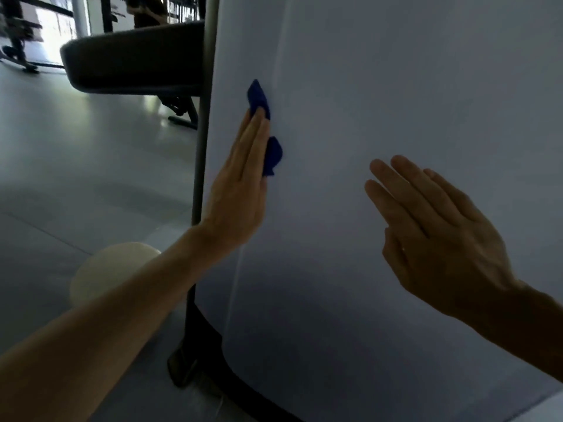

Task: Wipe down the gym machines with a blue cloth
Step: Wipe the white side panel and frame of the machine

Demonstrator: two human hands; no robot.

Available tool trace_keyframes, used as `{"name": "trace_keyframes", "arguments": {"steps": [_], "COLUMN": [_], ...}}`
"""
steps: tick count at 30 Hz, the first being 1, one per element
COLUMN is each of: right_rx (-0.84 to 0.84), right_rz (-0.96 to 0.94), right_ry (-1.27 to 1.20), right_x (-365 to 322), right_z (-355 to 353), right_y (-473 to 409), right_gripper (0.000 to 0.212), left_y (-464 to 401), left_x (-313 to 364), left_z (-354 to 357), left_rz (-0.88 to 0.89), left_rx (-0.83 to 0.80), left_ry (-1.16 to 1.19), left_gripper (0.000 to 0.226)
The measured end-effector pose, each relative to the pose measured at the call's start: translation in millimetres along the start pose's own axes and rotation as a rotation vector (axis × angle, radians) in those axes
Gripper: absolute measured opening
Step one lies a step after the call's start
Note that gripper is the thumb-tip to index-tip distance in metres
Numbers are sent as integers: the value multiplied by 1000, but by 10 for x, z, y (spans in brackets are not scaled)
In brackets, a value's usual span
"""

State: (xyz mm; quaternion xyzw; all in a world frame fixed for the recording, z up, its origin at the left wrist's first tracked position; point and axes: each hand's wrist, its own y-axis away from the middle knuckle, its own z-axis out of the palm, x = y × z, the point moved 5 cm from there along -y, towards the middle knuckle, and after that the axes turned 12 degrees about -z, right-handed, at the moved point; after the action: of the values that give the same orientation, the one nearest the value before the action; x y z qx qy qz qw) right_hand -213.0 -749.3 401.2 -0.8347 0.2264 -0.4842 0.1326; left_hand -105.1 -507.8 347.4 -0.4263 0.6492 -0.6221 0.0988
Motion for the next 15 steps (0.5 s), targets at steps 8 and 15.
{"name": "trace_keyframes", "arguments": {"steps": [8, 15], "right_rx": [-15, -116], "right_rz": [95, 92], "right_ry": [7, -87], "right_x": [-167, -392], "right_z": [-4, 2], "right_y": [531, 775], "right_gripper": [57, 57], "left_y": [1030, 981], "left_x": [586, 878], "left_z": [298, 111], "left_rz": [757, 718], "left_rx": [-423, -488], "left_ry": [-173, -244], "left_gripper": [53, 52]}}
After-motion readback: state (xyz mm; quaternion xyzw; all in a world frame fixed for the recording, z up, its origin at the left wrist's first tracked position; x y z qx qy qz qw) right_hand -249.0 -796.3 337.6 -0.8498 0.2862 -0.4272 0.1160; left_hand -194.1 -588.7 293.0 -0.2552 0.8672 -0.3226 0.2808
